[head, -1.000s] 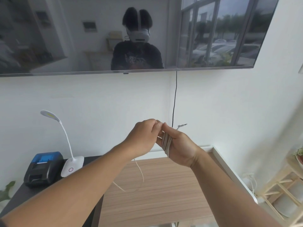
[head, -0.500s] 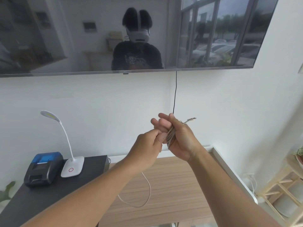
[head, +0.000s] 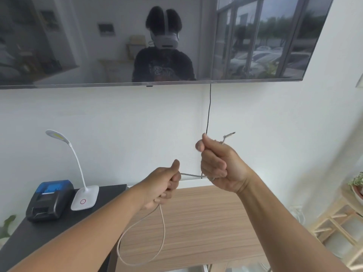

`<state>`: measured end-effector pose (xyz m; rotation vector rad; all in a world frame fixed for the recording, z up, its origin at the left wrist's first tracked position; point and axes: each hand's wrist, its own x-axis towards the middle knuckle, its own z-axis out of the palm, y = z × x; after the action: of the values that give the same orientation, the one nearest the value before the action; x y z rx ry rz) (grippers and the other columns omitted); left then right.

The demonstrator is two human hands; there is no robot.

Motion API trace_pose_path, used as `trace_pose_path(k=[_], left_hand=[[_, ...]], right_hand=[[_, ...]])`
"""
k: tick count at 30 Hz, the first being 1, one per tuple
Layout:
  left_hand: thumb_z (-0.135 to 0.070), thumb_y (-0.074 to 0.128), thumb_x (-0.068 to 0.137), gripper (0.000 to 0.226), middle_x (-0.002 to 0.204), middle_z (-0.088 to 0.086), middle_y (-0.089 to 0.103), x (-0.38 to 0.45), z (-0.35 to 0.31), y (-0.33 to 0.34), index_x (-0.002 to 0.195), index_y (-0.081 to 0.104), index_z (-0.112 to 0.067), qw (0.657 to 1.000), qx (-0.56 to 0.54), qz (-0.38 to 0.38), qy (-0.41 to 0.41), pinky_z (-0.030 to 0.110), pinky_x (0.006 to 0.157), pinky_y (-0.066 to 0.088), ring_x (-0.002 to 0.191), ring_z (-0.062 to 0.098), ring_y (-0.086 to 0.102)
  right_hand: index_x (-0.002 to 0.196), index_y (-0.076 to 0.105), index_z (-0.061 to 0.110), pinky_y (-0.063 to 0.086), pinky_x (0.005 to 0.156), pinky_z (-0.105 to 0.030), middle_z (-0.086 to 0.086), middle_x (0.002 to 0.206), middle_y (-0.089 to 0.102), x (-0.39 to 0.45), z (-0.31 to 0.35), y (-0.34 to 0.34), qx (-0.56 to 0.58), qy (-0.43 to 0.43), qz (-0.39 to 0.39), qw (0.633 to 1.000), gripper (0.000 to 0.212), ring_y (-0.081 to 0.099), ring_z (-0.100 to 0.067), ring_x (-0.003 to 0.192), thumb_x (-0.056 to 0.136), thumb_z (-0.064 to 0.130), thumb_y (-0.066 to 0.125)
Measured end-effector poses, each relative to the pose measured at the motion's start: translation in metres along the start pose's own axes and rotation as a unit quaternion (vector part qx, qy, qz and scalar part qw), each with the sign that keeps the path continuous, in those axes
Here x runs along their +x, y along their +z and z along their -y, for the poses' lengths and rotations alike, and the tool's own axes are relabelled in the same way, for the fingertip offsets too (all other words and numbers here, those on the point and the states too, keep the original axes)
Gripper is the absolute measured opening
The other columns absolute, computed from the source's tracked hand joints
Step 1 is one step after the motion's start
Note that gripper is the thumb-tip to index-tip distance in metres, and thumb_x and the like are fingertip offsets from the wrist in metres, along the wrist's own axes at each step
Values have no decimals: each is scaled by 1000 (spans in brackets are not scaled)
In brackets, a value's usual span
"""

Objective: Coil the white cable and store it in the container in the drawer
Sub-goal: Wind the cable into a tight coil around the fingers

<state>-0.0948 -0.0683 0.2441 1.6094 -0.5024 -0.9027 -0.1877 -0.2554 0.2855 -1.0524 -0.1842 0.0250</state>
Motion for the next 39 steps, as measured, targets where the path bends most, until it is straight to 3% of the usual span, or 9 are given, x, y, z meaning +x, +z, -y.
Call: trace_pose_path(k=[5, 9, 14, 19, 23, 27, 32, 37, 39], left_hand=[[-61, 48, 97, 51, 54, -6, 32, 3, -29, -8, 68, 50, -19, 1000, -30, 4, -5, 15, 32, 16, 40, 9, 21], [-52, 51, 100, 44, 48, -7, 33, 5, -49, -3, 82, 55, -13, 999, 35, -18, 4, 15, 33, 15, 36, 8, 20], [-47, 46, 102, 45, 56, -8, 49, 7, -57, 5, 93, 72, -11, 969, 224, -82, 62, 18, 38, 22, 37, 9, 27], [-37, 45, 103, 37, 60, -13, 58, 7, -48, 19, 75, 61, -19, 935, 295, -134, 144, 28, 62, 49, 53, 8, 54], [-37, 49, 101, 33, 77, -8, 72, 2, -44, 25, 82, 72, -22, 892, 356, -197, 199, 31, 72, 56, 77, 10, 69], [-38, 48, 101, 40, 76, 0, 73, -1, -44, 38, 78, 70, -14, 888, 372, -189, 194, 37, 73, 58, 77, 18, 69], [-36, 48, 102, 41, 82, 4, 75, 3, -42, 48, 81, 68, -8, 917, 312, -175, 174, 40, 79, 60, 80, 20, 73], [-34, 47, 104, 32, 75, -10, 68, 1, -43, 47, 85, 70, -21, 918, 308, -157, 193, 8, 60, 47, 69, -4, 64], [-35, 45, 105, 32, 73, -11, 65, -1, -39, 45, 86, 70, -25, 914, 312, -153, 208, 7, 54, 40, 61, -9, 58]], right_hand=[[103, 77, 12, 30, 41, -22, -5, 64, 73, -7, -10, 4, -202, 98, 68, 972, 50, 51, -9, 36, 102, 52, 47], [129, 66, 3, 48, 51, -21, -20, 121, 74, -6, -15, 3, -221, 162, 85, 958, 63, 77, -27, 91, 106, 54, 37], [154, 27, 0, 59, 81, -33, -26, 109, 75, -4, -26, 1, -191, 180, 22, 965, 85, 73, -34, 107, 101, 65, 40], [143, 54, 10, 43, 113, -40, -24, 121, 72, 1, -35, -2, -141, 100, -13, 985, 58, 63, -26, 128, 109, 51, 31], [139, 60, 10, 37, 118, -47, -12, 132, 68, 3, -43, -7, -137, 64, -46, 987, 57, 62, -24, 127, 110, 48, 28], [137, 60, 1, 43, 115, -43, -27, 144, 56, 4, -44, -9, -61, 57, -65, 994, 61, 58, -31, 133, 110, 46, 29], [109, 75, 3, 55, 93, -30, -15, 109, 75, 0, -39, -5, -1, 63, -56, 996, 68, 72, -23, 109, 108, 52, 28], [105, 74, 3, 56, 88, -27, -6, 88, 72, 1, -38, -10, -24, 28, -81, 996, 62, 71, -18, 94, 111, 44, 29], [121, 71, 3, 55, 89, -31, -7, 100, 76, 2, -33, -13, -19, 5, -105, 994, 59, 70, -20, 98, 111, 44, 30]])
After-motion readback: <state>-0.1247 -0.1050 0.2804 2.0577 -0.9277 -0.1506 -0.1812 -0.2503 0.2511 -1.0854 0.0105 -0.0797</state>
